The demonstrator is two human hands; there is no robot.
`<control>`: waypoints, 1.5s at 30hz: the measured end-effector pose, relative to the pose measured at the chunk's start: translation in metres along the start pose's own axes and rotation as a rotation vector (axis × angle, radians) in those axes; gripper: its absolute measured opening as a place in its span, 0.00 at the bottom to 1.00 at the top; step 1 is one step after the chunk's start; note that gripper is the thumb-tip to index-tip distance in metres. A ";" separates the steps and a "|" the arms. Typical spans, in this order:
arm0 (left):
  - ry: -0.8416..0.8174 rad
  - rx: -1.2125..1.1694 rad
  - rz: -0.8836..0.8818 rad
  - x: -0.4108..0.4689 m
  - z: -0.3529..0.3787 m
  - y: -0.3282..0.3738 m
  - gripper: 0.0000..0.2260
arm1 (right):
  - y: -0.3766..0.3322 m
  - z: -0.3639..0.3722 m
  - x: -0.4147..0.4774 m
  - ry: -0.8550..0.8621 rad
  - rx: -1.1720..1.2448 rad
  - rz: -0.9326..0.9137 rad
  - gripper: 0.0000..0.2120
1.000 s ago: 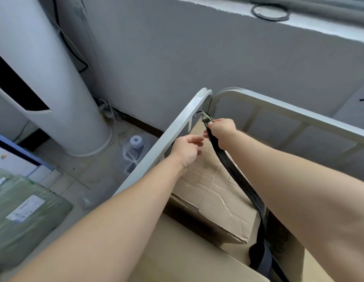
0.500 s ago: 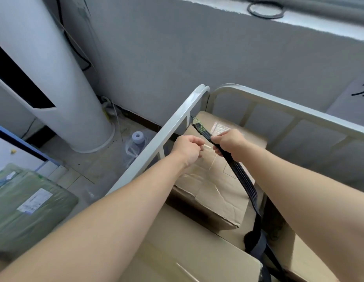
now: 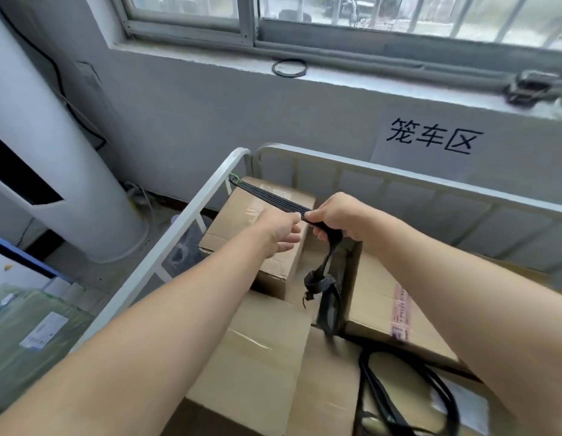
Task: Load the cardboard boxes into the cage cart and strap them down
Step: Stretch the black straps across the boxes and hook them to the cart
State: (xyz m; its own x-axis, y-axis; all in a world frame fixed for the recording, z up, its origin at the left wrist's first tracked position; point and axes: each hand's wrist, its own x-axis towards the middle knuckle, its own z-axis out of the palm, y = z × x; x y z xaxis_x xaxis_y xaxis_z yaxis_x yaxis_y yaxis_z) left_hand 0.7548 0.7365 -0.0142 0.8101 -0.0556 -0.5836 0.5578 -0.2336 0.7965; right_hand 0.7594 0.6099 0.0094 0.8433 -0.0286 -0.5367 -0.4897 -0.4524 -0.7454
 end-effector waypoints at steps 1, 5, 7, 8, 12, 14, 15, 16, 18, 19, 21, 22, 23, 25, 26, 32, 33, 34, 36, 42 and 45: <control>-0.006 -0.018 -0.005 -0.012 0.010 0.000 0.08 | 0.005 -0.008 -0.017 0.004 -0.010 -0.007 0.09; -0.007 -0.064 0.013 -0.070 0.049 0.001 0.10 | 0.021 -0.039 -0.091 0.030 -0.064 -0.064 0.10; -0.010 -0.077 0.036 -0.100 0.068 0.002 0.10 | 0.030 -0.054 -0.126 0.040 -0.112 -0.107 0.12; -0.016 -0.082 0.049 -0.115 0.077 0.001 0.10 | 0.034 -0.062 -0.143 0.050 -0.147 -0.125 0.14; -0.030 -0.126 0.098 -0.170 0.112 -0.003 0.12 | 0.053 -0.093 -0.205 0.055 -0.128 -0.166 0.15; -0.034 -0.159 0.106 -0.191 0.128 -0.006 0.13 | 0.067 -0.105 -0.231 0.047 -0.150 -0.167 0.13; -0.038 -0.171 0.106 -0.201 0.136 -0.008 0.12 | 0.075 -0.109 -0.241 0.035 -0.166 -0.160 0.12; -0.043 -0.176 0.100 -0.209 0.144 -0.010 0.12 | 0.084 -0.113 -0.251 0.008 -0.165 -0.143 0.10; -0.058 -0.176 0.074 -0.224 0.161 -0.017 0.10 | 0.102 -0.117 -0.267 -0.058 -0.158 -0.100 0.08; -0.066 -0.171 0.062 -0.230 0.169 -0.020 0.09 | 0.109 -0.119 -0.273 -0.076 -0.181 -0.085 0.09; -0.084 -0.179 0.043 -0.241 0.184 -0.027 0.08 | 0.119 -0.125 -0.286 -0.095 -0.245 -0.060 0.12; -0.093 -0.192 0.036 -0.244 0.191 -0.029 0.08 | 0.124 -0.129 -0.292 -0.106 -0.271 -0.049 0.12; -0.106 -0.205 0.029 -0.247 0.197 -0.030 0.08 | 0.128 -0.133 -0.298 -0.119 -0.293 -0.037 0.11; -0.131 -0.218 0.024 -0.251 0.209 -0.029 0.08 | 0.138 -0.142 -0.306 -0.160 -0.354 0.010 0.08; -0.142 -0.220 0.026 -0.251 0.214 -0.028 0.07 | 0.144 -0.146 -0.309 -0.180 -0.400 0.045 0.07; -0.177 -0.261 0.056 -0.249 0.241 -0.023 0.05 | 0.183 -0.168 -0.314 -0.083 -0.638 0.159 0.13; -0.194 -0.257 0.058 -0.250 0.246 -0.024 0.05 | 0.188 -0.171 -0.314 -0.065 -0.624 0.160 0.13; -0.222 -0.248 0.059 -0.251 0.251 -0.024 0.04 | 0.191 -0.173 -0.314 -0.049 -0.610 0.152 0.13; -0.281 -0.223 0.059 -0.254 0.263 -0.027 0.04 | 0.196 -0.178 -0.315 -0.019 -0.600 0.107 0.12; -0.255 -0.295 0.059 -0.262 0.287 -0.030 0.05 | 0.211 -0.197 -0.336 -0.176 -0.444 0.090 0.08; -0.190 -0.334 0.088 -0.265 0.295 -0.027 0.04 | 0.229 -0.207 -0.345 -0.223 -0.482 0.125 0.07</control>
State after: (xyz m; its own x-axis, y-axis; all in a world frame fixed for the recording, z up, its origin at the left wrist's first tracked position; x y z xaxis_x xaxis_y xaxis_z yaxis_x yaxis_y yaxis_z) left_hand 0.4718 0.4715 0.0729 0.8269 -0.2476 -0.5050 0.5413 0.1070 0.8340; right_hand 0.4023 0.3320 0.1051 0.6922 0.0575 -0.7194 -0.3819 -0.8166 -0.4328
